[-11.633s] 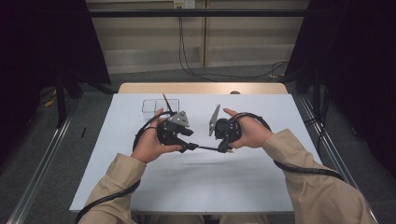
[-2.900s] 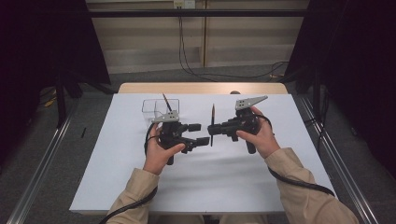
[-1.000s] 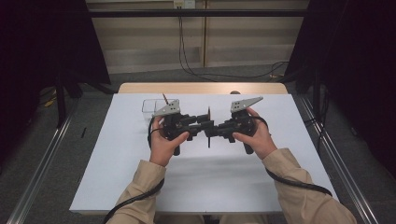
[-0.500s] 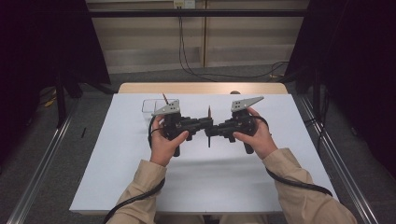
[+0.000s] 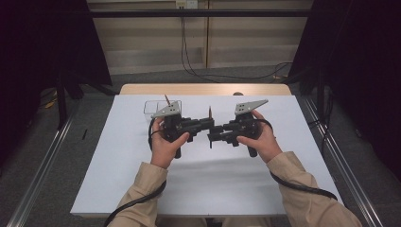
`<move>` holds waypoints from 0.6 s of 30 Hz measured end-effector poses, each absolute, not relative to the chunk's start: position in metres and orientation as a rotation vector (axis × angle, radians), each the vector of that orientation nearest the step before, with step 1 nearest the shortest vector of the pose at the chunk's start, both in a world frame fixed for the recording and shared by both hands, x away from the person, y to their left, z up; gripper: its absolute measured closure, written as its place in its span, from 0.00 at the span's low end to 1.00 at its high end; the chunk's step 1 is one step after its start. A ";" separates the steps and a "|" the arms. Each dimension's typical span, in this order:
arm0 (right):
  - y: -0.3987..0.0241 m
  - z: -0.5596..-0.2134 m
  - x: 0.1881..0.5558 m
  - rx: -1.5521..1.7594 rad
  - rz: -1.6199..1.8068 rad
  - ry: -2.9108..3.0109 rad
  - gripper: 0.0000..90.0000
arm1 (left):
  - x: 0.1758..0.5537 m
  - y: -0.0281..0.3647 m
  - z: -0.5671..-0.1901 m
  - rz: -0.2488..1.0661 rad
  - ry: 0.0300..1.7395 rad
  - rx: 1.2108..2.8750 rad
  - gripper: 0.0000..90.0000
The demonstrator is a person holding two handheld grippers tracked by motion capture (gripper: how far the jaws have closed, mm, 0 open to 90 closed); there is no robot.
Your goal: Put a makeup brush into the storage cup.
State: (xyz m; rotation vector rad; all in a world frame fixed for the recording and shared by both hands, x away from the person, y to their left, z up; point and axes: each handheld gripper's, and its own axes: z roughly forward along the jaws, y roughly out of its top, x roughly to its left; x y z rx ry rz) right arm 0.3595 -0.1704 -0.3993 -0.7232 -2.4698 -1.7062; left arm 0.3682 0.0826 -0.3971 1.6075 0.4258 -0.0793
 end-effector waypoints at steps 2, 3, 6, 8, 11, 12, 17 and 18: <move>-0.172 -0.400 0.359 -0.730 -1.710 -2.474 0.53 | 0.368 0.083 -0.397 -0.080 0.427 1.608 0.93; -0.172 -0.400 0.359 -0.731 -1.714 -2.476 0.50 | 0.368 0.084 -0.397 -0.078 0.427 1.608 0.93; -0.174 -0.400 0.358 -0.754 -1.713 -2.498 0.36 | 0.367 0.085 -0.398 -0.072 0.431 1.603 0.93; -0.177 -0.400 0.357 -0.769 -1.721 -2.500 0.30 | 0.367 0.085 -0.399 -0.073 0.429 1.602 0.93; -0.181 -0.401 0.357 -0.796 -1.737 -2.504 0.23 | 0.366 0.086 -0.399 -0.070 0.419 1.601 0.93; -0.182 -0.401 0.356 -0.801 -1.738 -2.510 0.21 | 0.366 0.087 -0.399 -0.067 0.416 1.602 0.93; -0.188 -0.403 0.352 -0.815 -1.745 -2.558 0.16 | 0.365 0.088 -0.399 -0.058 0.415 1.601 0.93; -0.190 -0.404 0.351 -0.815 -1.746 -2.569 0.14 | 0.365 0.089 -0.399 -0.052 0.414 1.602 0.93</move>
